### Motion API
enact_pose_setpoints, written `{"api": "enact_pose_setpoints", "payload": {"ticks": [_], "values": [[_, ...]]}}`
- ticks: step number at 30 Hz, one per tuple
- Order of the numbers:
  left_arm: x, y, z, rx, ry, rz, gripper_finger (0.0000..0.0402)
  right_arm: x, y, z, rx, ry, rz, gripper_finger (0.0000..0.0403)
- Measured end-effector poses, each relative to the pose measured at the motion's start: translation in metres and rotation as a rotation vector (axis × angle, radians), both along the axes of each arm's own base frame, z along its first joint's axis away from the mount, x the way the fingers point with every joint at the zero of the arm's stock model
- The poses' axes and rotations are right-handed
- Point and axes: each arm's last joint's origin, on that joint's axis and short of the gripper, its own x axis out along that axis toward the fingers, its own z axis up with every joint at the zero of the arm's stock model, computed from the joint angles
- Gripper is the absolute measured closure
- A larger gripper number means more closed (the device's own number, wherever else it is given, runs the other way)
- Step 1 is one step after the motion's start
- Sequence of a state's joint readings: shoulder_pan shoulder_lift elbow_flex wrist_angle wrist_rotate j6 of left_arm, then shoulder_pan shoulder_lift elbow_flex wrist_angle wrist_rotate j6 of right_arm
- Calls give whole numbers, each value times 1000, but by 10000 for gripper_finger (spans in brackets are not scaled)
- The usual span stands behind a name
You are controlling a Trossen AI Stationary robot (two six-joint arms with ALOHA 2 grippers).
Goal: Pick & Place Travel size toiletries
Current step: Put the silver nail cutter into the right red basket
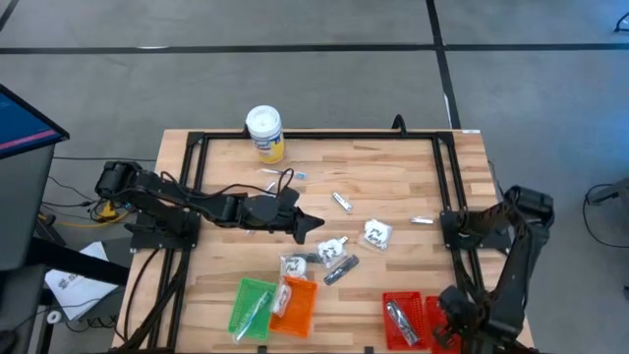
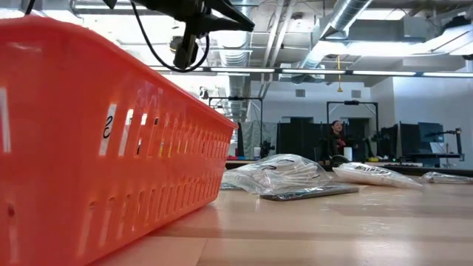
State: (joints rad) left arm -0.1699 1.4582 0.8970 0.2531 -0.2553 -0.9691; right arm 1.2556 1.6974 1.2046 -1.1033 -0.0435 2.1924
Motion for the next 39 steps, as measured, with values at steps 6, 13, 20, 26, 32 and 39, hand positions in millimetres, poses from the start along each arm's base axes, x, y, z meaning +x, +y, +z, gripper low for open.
{"api": "enact_pose_setpoints", "payload": {"ticks": [6, 13, 20, 26, 32, 39], "values": [[1, -1, 2, -11, -24, 3, 394, 1, -2, -4, -43, 38, -27, 403], [1, -1, 5, -22, -54, 8, 394, 5, -3, -4, -32, 24, -25, 403], [1, -1, 6, -24, -65, 8, 394, 11, -4, -5, -28, 10, 1, 395], [2, -1, 7, -25, -73, 10, 394, 18, 3, -6, 11, -110, 60, 372], [2, -1, 8, -27, -88, 10, 394, 20, 6, -6, 28, -158, 68, 350], [2, -3, 8, -27, -93, 5, 394, 18, 3, -6, 7, -136, 53, 326]]}}
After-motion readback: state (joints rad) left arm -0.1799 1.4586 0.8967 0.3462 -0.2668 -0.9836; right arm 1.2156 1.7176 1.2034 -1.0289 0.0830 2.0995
